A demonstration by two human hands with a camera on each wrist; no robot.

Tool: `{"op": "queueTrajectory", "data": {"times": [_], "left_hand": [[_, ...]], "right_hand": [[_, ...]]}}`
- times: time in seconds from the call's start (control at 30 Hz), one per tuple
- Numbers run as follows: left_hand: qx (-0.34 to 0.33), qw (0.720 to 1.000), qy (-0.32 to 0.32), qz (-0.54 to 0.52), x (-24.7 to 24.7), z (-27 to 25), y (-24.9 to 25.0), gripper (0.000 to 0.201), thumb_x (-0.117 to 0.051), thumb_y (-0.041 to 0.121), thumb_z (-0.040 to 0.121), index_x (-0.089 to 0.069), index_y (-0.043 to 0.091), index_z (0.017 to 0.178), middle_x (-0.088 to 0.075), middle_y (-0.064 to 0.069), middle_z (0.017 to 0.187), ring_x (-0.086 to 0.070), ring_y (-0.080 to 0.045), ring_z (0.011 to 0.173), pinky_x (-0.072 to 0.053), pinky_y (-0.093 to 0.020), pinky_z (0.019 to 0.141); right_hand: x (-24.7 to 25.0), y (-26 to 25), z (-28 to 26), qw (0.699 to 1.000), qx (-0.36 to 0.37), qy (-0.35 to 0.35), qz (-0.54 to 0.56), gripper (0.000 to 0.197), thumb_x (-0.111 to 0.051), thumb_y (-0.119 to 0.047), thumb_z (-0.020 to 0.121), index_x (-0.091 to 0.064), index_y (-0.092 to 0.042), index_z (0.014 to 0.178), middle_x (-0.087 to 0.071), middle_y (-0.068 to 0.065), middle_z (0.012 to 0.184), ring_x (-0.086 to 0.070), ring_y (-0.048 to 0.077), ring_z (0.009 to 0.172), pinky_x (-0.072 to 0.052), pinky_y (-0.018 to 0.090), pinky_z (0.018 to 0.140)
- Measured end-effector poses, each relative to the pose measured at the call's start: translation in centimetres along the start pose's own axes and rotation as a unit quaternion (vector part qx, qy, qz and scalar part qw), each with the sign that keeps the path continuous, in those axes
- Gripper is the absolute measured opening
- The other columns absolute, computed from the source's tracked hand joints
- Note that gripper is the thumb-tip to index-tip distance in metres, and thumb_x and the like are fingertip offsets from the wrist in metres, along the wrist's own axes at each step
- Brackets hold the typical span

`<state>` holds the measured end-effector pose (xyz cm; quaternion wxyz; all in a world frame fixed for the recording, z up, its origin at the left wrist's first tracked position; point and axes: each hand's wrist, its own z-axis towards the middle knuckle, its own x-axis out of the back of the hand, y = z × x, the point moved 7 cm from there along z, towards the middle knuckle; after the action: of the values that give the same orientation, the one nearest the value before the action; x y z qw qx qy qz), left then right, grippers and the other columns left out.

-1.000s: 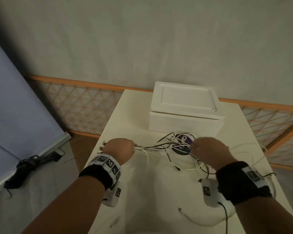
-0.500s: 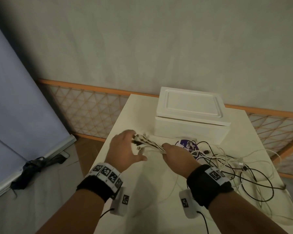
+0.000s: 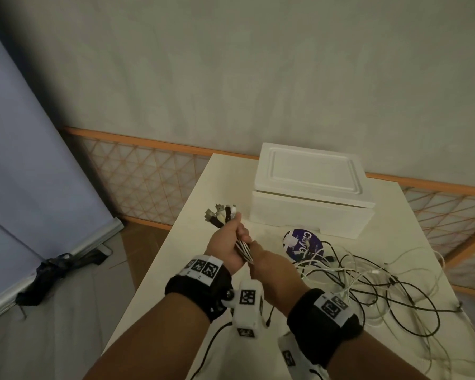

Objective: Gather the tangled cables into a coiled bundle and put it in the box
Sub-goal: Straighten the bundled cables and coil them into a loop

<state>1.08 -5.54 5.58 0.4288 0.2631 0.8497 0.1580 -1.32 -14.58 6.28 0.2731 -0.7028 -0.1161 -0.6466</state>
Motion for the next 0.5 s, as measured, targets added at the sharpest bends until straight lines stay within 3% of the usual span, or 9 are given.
{"op": "queueTrajectory", "data": {"times": [0.1,0.2,0.27,0.4,0.5], "left_hand": [[-0.027,0.998,0.033,-0.053,1.3,0.2,1.7,0.045,-0.06,0.031,0.092,-0.035,0.021,0.056,-0.027,0.008,0.046,-0.027,-0.009,0.034,-0.031,-0.026,0.055],[-0.082,0.99,0.077,-0.082,3.5,0.0,5.8,0.047,-0.059,0.036,0.092,-0.034,0.02,0.056,-0.025,0.008,0.046,-0.024,-0.011,0.033,-0.032,-0.029,0.052],[-0.11,0.986,0.098,-0.078,5.0,-0.1,8.0,0.05,-0.055,0.04,0.094,-0.031,0.019,0.056,-0.025,0.007,0.042,-0.023,-0.012,0.031,-0.034,-0.028,0.052],[-0.097,0.987,0.074,-0.105,5.3,0.0,7.1,0.052,-0.054,0.044,0.094,-0.03,0.02,0.055,-0.023,0.007,0.044,-0.023,-0.011,0.032,-0.033,-0.027,0.053],[-0.106,0.986,0.06,-0.112,4.7,0.2,6.6,0.05,-0.053,0.044,0.095,-0.03,0.021,0.056,-0.021,0.007,0.045,-0.022,-0.01,0.033,-0.032,-0.024,0.053]], "right_hand": [[-0.2,3.1,-1.5,0.998,-0.027,-0.04,-0.05,0.023,-0.041,-0.021,0.091,-0.045,-0.016,0.114,-0.066,0.006,0.096,-0.064,0.031,0.087,-0.047,0.035,0.07],[-0.1,9.5,-4.5,0.981,-0.127,-0.09,-0.113,0.024,-0.043,-0.021,0.087,-0.048,-0.024,0.11,-0.068,0.002,0.098,-0.066,0.025,0.092,-0.047,0.031,0.076],[1.2,13.5,-6.4,0.973,-0.187,-0.073,-0.117,0.024,-0.043,-0.025,0.087,-0.049,-0.028,0.11,-0.069,-0.003,0.098,-0.065,0.021,0.094,-0.044,0.03,0.079],[2.8,17.4,-6.9,0.962,-0.229,-0.014,-0.149,0.021,-0.044,-0.03,0.088,-0.052,-0.03,0.107,-0.066,-0.008,0.086,-0.064,0.013,0.089,-0.037,0.031,0.08],[1.4,17.9,-6.5,0.965,-0.221,-0.076,-0.116,0.034,-0.058,-0.046,0.082,-0.053,-0.035,0.113,-0.063,-0.014,0.104,-0.058,0.013,0.104,-0.036,0.035,0.093]]}}
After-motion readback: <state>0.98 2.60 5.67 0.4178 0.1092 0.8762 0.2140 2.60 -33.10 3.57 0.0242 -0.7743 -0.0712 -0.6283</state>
